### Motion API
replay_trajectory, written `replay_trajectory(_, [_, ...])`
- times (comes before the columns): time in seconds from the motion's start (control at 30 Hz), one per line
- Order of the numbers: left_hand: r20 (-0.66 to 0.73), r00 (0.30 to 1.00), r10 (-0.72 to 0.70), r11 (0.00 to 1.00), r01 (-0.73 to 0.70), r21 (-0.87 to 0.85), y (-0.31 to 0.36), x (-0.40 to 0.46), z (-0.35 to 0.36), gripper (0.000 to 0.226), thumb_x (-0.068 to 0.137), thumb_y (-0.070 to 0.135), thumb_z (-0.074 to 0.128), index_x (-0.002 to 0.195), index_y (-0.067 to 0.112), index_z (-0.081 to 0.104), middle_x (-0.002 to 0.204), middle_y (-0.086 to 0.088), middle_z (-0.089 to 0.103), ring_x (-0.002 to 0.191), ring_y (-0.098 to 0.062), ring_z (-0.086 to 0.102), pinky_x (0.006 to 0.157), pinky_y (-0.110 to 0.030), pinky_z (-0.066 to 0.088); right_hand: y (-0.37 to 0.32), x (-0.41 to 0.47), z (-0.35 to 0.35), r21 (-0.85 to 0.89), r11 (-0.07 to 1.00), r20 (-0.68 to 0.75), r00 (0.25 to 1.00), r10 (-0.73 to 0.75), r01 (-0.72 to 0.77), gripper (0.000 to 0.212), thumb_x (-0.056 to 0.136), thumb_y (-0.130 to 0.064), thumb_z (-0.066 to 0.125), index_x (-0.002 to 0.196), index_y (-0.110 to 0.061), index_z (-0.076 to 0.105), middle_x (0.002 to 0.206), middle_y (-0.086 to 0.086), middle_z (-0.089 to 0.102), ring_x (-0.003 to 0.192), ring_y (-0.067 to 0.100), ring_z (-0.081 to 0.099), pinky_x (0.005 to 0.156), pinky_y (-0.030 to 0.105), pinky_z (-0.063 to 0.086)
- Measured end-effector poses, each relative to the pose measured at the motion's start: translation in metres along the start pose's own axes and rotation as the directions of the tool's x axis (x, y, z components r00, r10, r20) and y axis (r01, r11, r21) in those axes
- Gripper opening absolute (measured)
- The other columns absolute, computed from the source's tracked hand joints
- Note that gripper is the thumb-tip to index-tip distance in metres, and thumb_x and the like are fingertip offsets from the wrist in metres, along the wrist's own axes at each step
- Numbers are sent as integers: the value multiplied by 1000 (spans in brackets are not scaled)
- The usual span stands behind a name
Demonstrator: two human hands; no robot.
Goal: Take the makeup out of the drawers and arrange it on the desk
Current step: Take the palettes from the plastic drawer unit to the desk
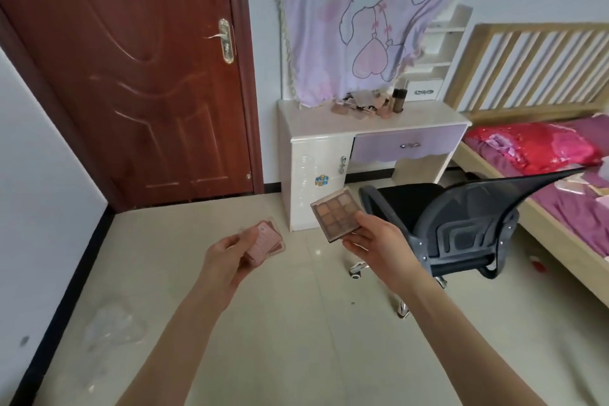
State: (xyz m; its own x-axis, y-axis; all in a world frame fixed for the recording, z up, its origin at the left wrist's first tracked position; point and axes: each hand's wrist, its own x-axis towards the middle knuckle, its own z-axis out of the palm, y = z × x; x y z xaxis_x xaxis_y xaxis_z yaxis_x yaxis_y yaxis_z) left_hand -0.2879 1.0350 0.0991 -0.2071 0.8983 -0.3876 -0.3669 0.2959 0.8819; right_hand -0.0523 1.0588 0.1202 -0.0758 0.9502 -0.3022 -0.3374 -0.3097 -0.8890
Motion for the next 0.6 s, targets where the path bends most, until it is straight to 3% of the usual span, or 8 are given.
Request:
replay_trajectory(0.2, [71, 997, -16, 1000, 16, 10, 24, 100, 67, 27, 87, 18, 60, 105, -3, 59, 110, -21, 63, 98, -26, 61, 81, -30, 52, -37, 98, -22, 24, 1000, -56, 998, -12, 14, 19, 93, -19, 52, 84, -8, 66, 72, 5, 66, 68, 15, 65, 76, 29, 54])
replay_trajectory(0.43, [108, 992, -57, 998, 59, -12, 44, 248, 132, 35, 87, 18, 60, 113, -5, 56, 110, -19, 64, 102, -29, 60, 87, -36, 50, -74, 241, -43, 44, 998, -110, 994, -28, 33, 19, 92, -19, 53, 86, -8, 67, 80, 9, 66, 72, 16, 65, 68, 26, 54])
replay_trajectory(0.6, [154, 986, -69, 997, 74, -29, 81, 362, 186, 26, 88, 18, 59, 105, -1, 60, 92, -10, 67, 82, -17, 64, 67, -23, 56, -113, 346, -47, 50, 999, -155, 988, -14, 22, 19, 95, -19, 50, 94, -7, 65, 88, 11, 65, 79, 19, 65, 75, 28, 51])
